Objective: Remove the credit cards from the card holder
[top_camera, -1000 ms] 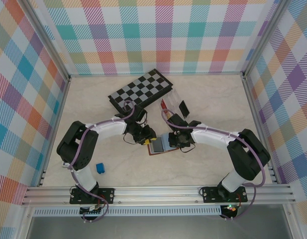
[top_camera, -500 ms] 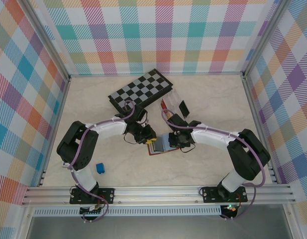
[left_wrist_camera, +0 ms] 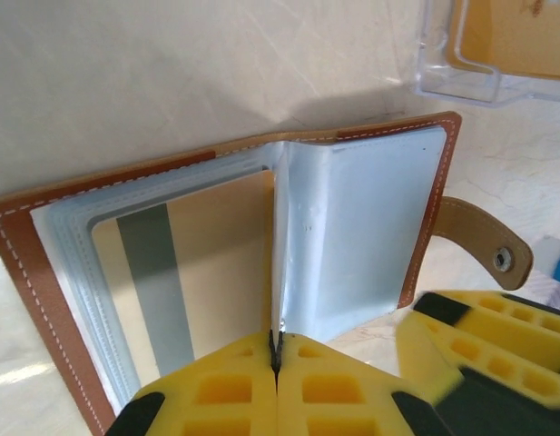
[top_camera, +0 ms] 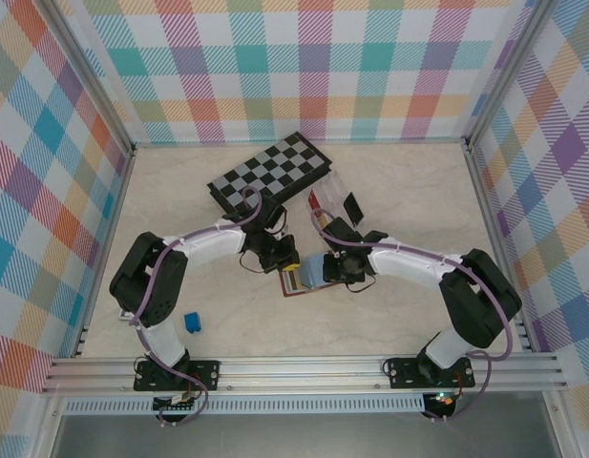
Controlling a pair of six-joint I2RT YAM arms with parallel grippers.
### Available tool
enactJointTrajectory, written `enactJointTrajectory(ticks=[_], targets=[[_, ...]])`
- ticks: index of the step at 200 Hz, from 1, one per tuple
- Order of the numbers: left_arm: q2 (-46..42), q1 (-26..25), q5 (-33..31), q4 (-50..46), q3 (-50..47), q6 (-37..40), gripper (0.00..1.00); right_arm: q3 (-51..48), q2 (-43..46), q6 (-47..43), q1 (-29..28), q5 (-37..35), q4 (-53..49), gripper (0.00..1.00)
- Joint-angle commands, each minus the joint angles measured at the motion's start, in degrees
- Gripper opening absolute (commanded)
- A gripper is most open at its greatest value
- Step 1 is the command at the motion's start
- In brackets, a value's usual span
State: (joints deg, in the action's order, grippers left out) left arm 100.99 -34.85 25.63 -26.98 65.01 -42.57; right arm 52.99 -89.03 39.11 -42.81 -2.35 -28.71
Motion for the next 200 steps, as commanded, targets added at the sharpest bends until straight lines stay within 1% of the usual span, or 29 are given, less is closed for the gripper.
enactJointTrajectory(ticks=[1,12,22,49,60,77,85,108,118,138,161,200], targets=[[-3.12,-0.43,-7.53,-12.74,3.92,6.49,0.01,0.12,3.88,-0.91,-0.17,7.24,1.50,0.32],[-3.51,-0.39,-8.99,-15.76,5.28,8.12,0.01,0.03,4.66,-1.15,-0.22,9.91,2.39,0.34],[-3.53,-0.33,-9.02,-17.58,6.26,9.52,0.00,-0.23,5.53,-0.82,-0.17,11.23,2.93,0.37],[-2.87,-0.32,-10.20,-20.56,8.10,11.76,0.00,-0.91,8.09,0.73,-0.22,10.93,3.21,0.48],[-2.43,-0.40,-9.46,-20.01,8.01,11.37,0.03,-1.21,8.87,1.18,-0.07,10.70,3.21,0.52],[-1.33,-0.68,-6.62,-18.07,7.69,10.55,0.10,-1.86,10.04,1.47,-0.02,10.46,3.83,0.58],[-0.88,-0.95,-5.71,-17.01,7.73,10.17,0.15,-2.16,10.68,1.86,0.00,9.83,3.79,0.61],[0.54,-1.62,-2.92,-13.79,7.69,8.33,0.22,-2.79,12.41,2.86,0.51,7.63,2.72,0.66],[1.20,-2.01,-1.40,-11.97,7.46,7.29,0.27,-3.11,13.02,3.46,0.86,6.58,2.13,0.68],[2.61,-2.83,1.62,-8.23,7.17,5.28,0.32,-3.72,14.07,4.79,1.47,4.27,0.61,0.70],[3.16,-3.31,2.58,-5.43,6.71,3.26,0.36,-4.43,15.09,5.68,2.10,3.08,-0.27,0.72],[2.99,-3.37,2.08,-2.37,5.20,0.05,0.37,-4.40,15.22,5.15,2.29,3.50,-0.58,0.71]])
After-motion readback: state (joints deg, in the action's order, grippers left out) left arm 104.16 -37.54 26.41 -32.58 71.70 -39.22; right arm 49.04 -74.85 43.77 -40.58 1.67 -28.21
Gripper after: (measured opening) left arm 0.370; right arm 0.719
